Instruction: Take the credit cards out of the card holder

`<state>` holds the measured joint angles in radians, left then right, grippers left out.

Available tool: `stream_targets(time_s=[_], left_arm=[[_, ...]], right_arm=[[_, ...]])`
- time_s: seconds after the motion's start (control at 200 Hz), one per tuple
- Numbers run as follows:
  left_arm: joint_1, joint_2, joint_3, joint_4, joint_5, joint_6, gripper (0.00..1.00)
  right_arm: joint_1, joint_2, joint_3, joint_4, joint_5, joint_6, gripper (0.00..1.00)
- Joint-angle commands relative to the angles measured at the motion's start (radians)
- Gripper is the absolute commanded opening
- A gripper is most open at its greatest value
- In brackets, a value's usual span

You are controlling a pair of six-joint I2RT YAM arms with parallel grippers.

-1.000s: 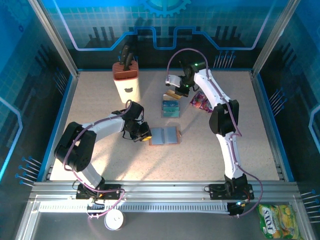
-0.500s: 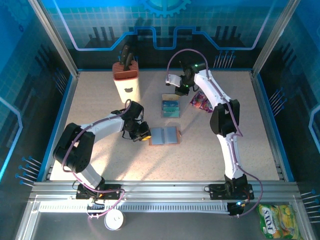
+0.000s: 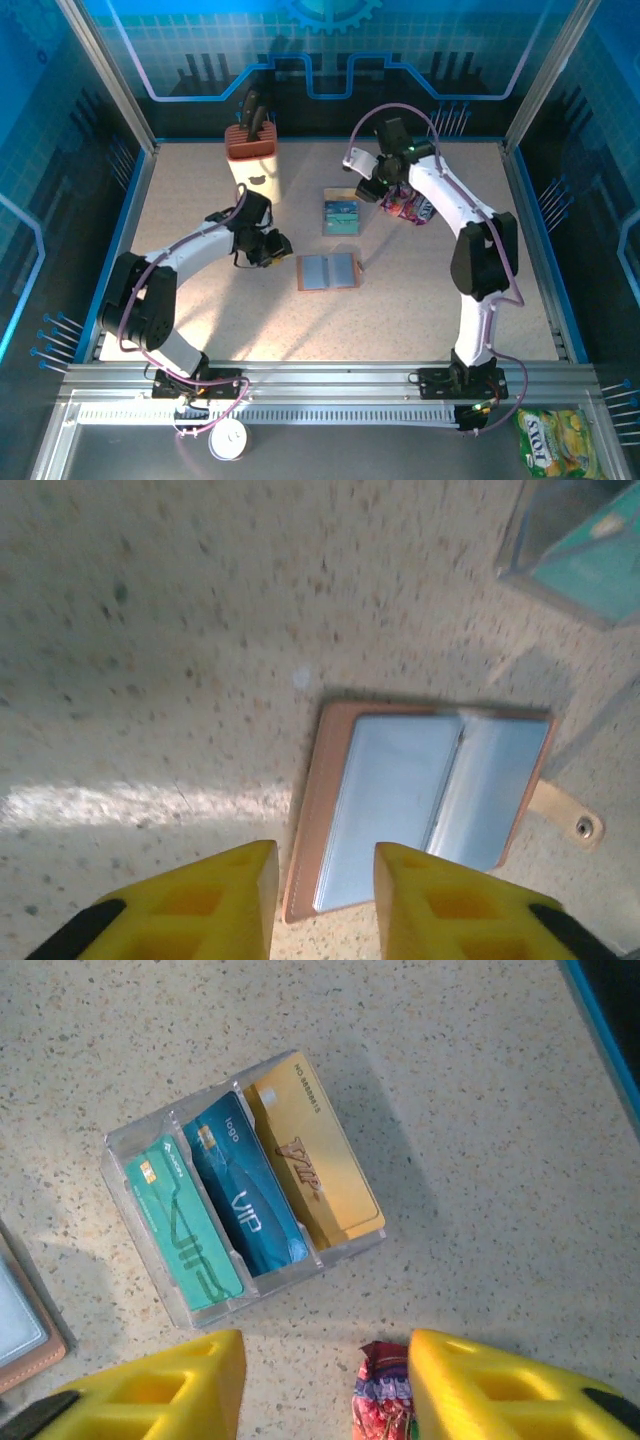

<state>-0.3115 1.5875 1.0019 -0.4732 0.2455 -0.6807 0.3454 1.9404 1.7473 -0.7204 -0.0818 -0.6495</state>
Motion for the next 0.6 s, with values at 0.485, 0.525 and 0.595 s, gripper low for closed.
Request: stream_targets(time_s=[0.485,0.525,0.595], left_arm=[[0.219,-0.016,0.029,0.021,-0.267,0.228,0.99],[0.229,-0.018,0.027,0.027,-0.307,0.238,0.99],[0.245,-0.021,0.019,0.043,-0.365,0.251,0.99]], right_arm=[[-0.12,-0.41,-0.63,0.523,0.224,0.404,1.0],[-0.132,-0.423,-0.664,0.55,0.24,0.428,1.0],[-0.153,-0.444,-0.725,0.605,0.258,0.467,1.0]])
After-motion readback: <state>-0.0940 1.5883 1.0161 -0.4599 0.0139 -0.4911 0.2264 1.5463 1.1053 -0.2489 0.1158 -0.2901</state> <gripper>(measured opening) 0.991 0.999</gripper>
